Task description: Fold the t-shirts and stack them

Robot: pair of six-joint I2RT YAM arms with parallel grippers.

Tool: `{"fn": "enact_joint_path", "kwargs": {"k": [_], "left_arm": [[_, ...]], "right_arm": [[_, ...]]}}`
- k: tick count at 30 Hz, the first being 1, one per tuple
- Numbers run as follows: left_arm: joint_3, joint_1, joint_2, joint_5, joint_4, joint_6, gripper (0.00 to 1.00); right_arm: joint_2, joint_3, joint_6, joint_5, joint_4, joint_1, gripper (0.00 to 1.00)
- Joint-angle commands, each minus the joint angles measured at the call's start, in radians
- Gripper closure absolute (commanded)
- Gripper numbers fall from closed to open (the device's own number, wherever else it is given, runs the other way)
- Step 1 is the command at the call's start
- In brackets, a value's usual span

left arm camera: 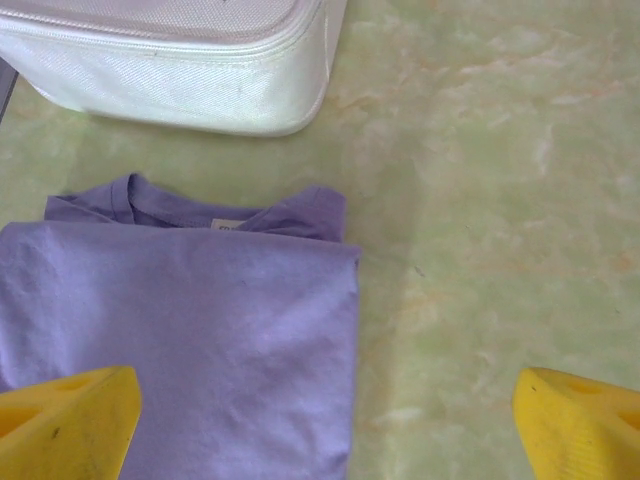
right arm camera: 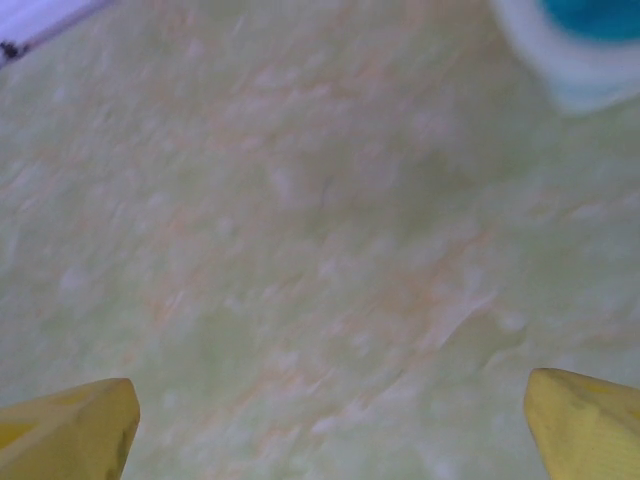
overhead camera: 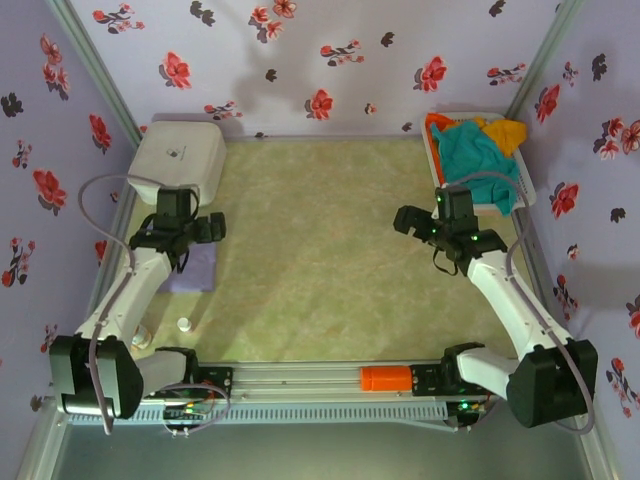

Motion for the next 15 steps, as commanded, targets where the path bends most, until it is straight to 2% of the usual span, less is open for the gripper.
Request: {"fn": "enact_joint_path", "kwargs": {"k": [1, 3, 5, 8, 13, 15], "left_arm": [[-0.168, 0.039, -0.066, 0.067, 0.314, 0.087, 0.01], [-0.32, 0.041, -0.111, 0.082, 0.564, 0.177, 0.0], [-0.392, 0.05, -0.115, 0.042, 0.706, 0.194, 0.0], [-0.403, 0.073, -0.065, 0.034, 0.772, 0.194, 0.0], [-0.502, 0.084, 0.051, 0.037, 1.078, 0.16, 0.0], [-0.507, 0.082, 0.103, 0.042, 1.111, 0.168, 0.0]], "right_arm": [[-0.016, -0.053, -0.16, 0.207, 0.189, -0.005, 0.01], [-0.022, -0.122, -0.239, 0.273, 0.298, -0.006, 0.01], [-0.025, -0.184, -0.322, 0.305, 0.401, -0.008, 0.01], [-0.019, -0.271, -0.393, 0.38, 0.548, -0.021, 0.0], [0.068, -0.376, -0.417, 0.448, 0.795, -0.059, 0.0], [0.125, -0.394, -0.419, 0.462, 0.868, -0.075, 0.01]]}}
